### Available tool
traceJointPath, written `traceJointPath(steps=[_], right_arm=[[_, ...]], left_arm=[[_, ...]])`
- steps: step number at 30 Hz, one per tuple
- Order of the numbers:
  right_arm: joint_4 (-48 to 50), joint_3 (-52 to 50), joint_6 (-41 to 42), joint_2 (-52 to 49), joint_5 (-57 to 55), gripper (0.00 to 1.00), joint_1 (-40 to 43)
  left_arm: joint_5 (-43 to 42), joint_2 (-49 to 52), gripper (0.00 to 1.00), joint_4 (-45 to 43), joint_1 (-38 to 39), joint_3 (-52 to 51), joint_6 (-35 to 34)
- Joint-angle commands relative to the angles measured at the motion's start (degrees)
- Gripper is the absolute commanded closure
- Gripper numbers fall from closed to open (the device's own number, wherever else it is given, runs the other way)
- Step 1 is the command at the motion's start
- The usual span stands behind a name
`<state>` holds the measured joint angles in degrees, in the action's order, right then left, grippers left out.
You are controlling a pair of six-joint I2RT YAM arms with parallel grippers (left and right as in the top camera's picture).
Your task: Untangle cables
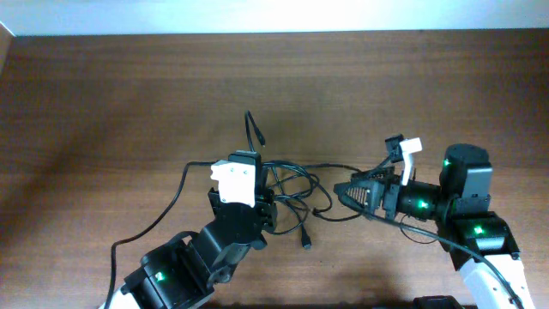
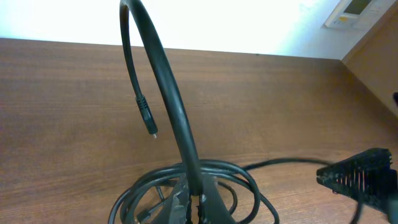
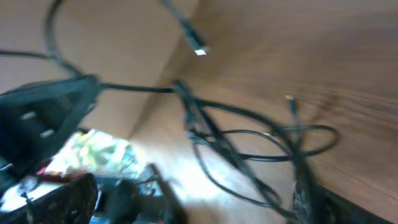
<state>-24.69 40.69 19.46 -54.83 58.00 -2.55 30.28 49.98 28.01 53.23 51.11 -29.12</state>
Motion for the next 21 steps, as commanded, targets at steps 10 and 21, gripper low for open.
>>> traceJointPath(steps=[10, 21], right_arm=[[-4.46, 0.15, -7.13, 0.15, -4.85, 0.01, -0.04], [-5.01, 0.15, -20.81, 0.13, 9.73, 0.01, -0.04]], left_arm=[[-4.68, -0.81, 1.00, -0.39, -0.13, 0.63, 2.60], [-23.58, -0.81, 1.00, -6.08, -0.13, 0.63, 8.46]])
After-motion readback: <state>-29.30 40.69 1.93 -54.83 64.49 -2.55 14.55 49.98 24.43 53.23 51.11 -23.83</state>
